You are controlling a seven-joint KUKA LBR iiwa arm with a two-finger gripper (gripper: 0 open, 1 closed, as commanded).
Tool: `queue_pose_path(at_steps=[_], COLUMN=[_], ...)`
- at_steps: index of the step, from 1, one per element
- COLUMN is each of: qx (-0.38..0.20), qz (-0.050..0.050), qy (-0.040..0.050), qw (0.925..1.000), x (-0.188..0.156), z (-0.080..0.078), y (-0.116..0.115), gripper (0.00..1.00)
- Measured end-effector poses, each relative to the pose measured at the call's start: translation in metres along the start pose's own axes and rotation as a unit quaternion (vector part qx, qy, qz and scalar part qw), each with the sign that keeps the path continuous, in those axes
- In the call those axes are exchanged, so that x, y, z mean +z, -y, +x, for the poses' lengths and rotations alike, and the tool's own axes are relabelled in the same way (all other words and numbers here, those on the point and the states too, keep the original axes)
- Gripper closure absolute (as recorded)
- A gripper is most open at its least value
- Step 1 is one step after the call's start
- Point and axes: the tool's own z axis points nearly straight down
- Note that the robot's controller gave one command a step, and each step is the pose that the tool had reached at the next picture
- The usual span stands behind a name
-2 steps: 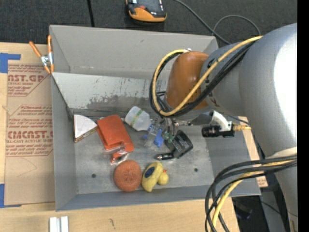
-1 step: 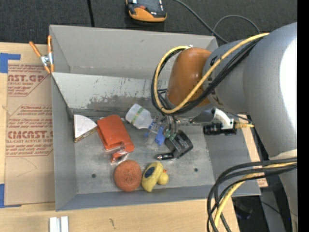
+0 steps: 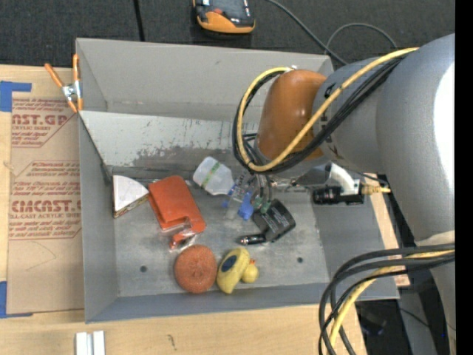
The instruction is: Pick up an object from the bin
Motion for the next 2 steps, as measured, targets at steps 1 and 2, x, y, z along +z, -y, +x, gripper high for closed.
queue_pose_path(at_steps=[1, 2], qx=[0.0, 0.0], qz=[0.0, 0.0], qy=[-0.0005, -0.0007], qw=[1.0, 1.0], x=[-0.005, -0.0104], z=[0.0001, 0.0002], y=[-0.0001, -0.0003], gripper=[1.0, 1.0])
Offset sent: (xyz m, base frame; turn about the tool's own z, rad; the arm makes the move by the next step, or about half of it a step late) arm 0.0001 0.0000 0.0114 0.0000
